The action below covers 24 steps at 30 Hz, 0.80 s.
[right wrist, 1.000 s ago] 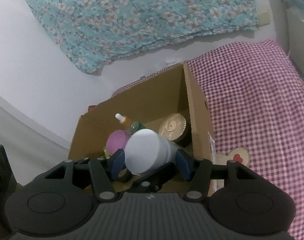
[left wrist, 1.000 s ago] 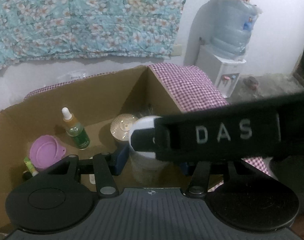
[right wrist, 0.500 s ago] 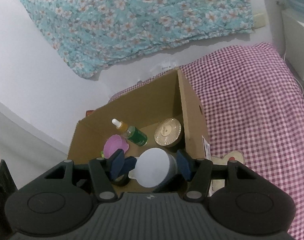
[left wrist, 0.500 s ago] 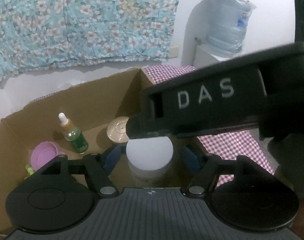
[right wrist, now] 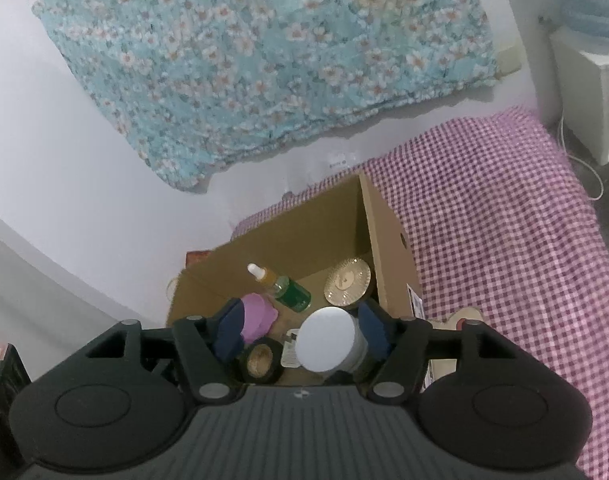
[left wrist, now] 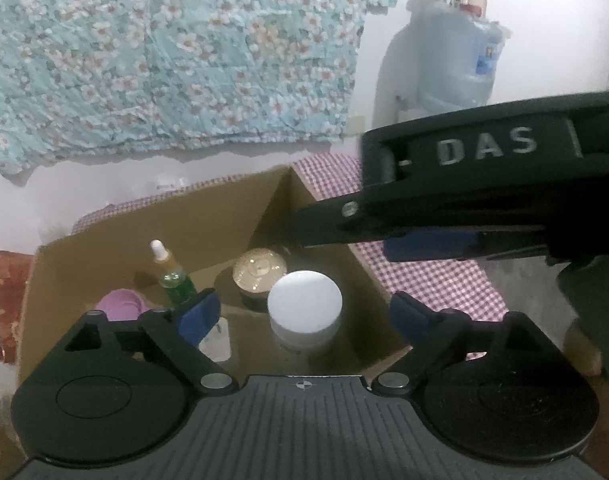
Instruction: Organize rigid objects
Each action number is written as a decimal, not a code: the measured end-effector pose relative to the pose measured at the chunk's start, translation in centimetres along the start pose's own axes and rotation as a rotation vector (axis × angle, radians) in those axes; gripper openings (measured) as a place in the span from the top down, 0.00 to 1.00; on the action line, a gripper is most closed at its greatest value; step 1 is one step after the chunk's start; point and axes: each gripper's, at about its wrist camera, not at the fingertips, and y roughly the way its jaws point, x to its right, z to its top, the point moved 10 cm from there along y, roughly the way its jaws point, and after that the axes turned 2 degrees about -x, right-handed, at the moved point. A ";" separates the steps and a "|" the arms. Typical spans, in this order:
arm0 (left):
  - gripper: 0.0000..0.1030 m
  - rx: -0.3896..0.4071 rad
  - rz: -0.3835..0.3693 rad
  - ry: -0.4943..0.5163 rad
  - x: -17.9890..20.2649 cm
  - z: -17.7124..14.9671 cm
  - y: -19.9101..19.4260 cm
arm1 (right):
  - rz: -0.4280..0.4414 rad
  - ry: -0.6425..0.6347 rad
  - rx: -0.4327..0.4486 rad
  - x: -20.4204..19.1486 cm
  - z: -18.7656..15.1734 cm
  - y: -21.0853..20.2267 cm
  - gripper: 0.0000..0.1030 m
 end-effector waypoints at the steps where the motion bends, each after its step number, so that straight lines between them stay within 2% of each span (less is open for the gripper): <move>1: 0.07 0.008 0.001 -0.006 -0.2 0.0 -0.7 | 0.001 -0.004 0.011 -0.3 0.1 -0.6 0.32; 6: 0.02 0.049 0.018 -0.055 -2.0 -0.2 -4.6 | -0.032 -0.049 0.093 -2.1 0.0 -4.3 0.25; 11: 0.00 0.067 0.097 -0.113 -5.8 -1.6 -8.1 | -0.135 -0.142 0.209 -4.1 -1.2 -8.0 0.01; 16: 0.00 0.041 0.167 -0.167 -9.0 -3.7 -9.3 | -0.256 -0.205 0.242 -4.8 -3.7 -8.9 0.00; 21: 0.00 0.022 0.204 -0.214 -11.0 -5.1 -9.6 | -0.380 -0.263 0.199 -4.9 -6.4 -6.7 0.00; 24: 0.00 0.016 0.222 -0.227 -11.9 -5.2 -9.4 | -0.411 -0.299 0.164 -5.5 -7.3 -5.0 0.00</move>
